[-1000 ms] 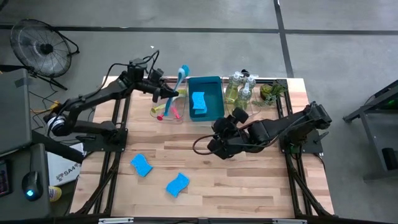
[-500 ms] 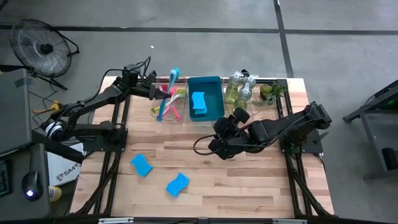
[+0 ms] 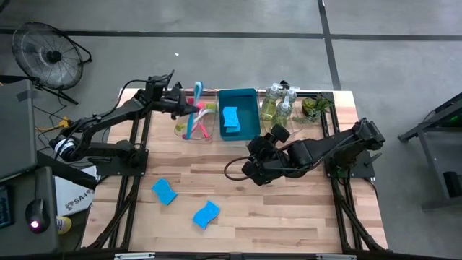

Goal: Pick & Place Kitchen Sink Supplies
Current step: Put the blue dish brush into the left transparent bin

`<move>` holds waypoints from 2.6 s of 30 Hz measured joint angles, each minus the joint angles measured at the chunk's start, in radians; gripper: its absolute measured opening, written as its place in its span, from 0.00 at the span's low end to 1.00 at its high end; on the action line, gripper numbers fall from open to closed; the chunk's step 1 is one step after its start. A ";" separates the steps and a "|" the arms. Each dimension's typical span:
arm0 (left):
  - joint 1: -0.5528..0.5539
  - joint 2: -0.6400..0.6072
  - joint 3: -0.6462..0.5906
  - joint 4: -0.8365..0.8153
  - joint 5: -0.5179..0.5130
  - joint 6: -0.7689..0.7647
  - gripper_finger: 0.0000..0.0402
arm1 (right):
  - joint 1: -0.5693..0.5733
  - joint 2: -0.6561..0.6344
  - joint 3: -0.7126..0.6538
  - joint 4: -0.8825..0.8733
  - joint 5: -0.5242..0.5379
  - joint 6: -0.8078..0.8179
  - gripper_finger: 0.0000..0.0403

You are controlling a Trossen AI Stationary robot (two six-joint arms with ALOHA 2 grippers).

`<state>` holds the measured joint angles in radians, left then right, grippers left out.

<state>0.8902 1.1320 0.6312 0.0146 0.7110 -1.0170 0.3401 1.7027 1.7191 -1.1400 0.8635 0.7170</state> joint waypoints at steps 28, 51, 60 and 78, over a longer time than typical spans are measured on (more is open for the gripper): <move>-0.089 -0.063 -0.111 0.241 -0.339 -0.347 0.10 | 0.013 0.000 0.000 -0.062 -0.141 0.097 0.45; -0.158 -0.151 -0.185 0.170 -0.463 -0.394 0.15 | 0.029 0.000 0.000 -0.060 -0.098 0.117 0.45; -0.158 -0.150 -0.185 0.154 -0.503 -0.394 0.14 | 0.029 0.000 0.000 -0.060 -0.084 0.132 0.45; -0.158 -0.155 -0.185 0.220 -0.513 -0.363 0.14 | 0.028 0.000 0.000 -0.060 -0.085 0.136 0.45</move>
<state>0.7326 0.9768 0.4465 0.2344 0.1975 -1.3796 0.3683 1.7027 1.7191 -1.2001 0.7780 0.8528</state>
